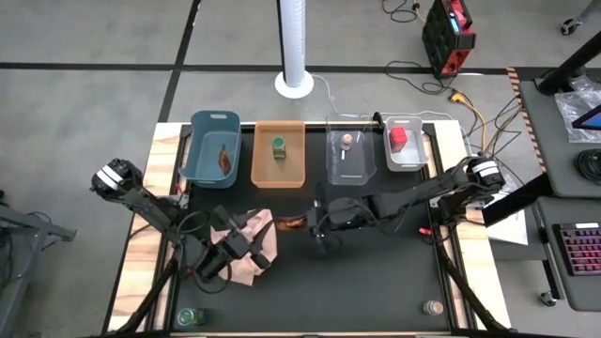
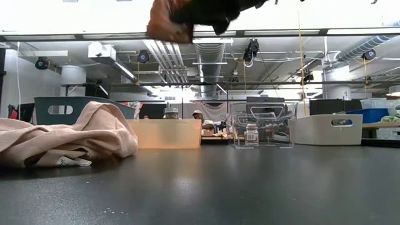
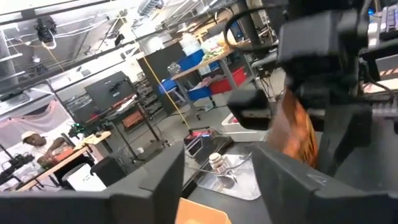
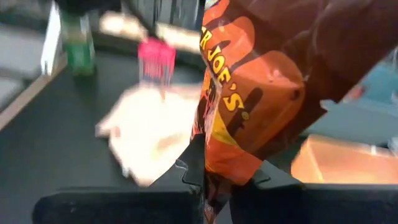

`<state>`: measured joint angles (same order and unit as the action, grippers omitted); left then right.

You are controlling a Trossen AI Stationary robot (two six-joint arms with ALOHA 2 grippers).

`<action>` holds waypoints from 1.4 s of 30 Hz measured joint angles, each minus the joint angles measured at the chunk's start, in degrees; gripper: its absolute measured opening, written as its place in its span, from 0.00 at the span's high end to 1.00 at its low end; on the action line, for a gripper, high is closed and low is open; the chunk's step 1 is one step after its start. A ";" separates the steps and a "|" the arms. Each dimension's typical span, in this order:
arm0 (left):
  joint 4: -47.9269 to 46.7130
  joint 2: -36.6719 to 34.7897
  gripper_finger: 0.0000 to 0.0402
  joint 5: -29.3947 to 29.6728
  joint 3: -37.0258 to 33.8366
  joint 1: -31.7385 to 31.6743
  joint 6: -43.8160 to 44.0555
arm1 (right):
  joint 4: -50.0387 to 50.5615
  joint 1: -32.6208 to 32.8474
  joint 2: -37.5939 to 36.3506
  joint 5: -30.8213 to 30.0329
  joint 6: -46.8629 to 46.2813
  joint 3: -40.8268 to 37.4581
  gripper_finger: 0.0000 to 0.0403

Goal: Sort spices by type
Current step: Put the orange seasoning pack into the blue bin

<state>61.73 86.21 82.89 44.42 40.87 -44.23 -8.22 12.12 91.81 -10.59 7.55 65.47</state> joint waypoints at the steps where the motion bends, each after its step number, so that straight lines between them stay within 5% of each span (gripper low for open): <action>1: -0.37 0.06 0.55 -0.02 0.00 0.11 0.04 | 3.29 0.00 0.21 -0.01 -0.03 0.84 0.93; 5: -5.15 0.09 0.49 -4.81 0.00 0.24 3.05 | 13.58 0.00 0.35 -0.71 -1.84 2.53 0.94; 11: -25.19 -1.03 0.48 -24.10 0.01 -1.87 19.65 | 16.88 0.35 0.11 -4.40 -3.04 2.53 0.94; 17: -30.54 -2.81 0.48 -27.00 0.09 -7.71 25.90 | 16.89 0.39 0.13 -4.37 -3.06 2.53 0.94; 22: -36.00 -4.09 0.48 -43.33 0.07 -12.93 27.95 | 16.89 0.37 0.13 -4.33 -3.06 2.51 0.94; 27: -36.89 -4.09 0.48 -42.10 0.07 -15.78 28.72 | 16.91 0.37 0.13 -4.40 -3.16 2.42 0.94; 32: -39.50 -3.86 0.49 -48.14 0.04 -16.98 29.00 | 16.87 0.42 0.15 -4.02 -3.04 2.38 0.94; 39: -39.74 -3.98 0.49 -38.83 0.04 -17.09 28.28 | 16.49 0.39 0.17 -4.07 -3.08 1.87 0.94; 42: -39.93 -3.96 0.49 -45.48 0.04 -17.78 27.77 | 16.48 0.39 0.17 -4.01 -3.06 1.70 0.94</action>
<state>21.80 82.26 37.42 44.47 23.09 -16.45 8.25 12.51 91.98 -14.60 4.49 67.18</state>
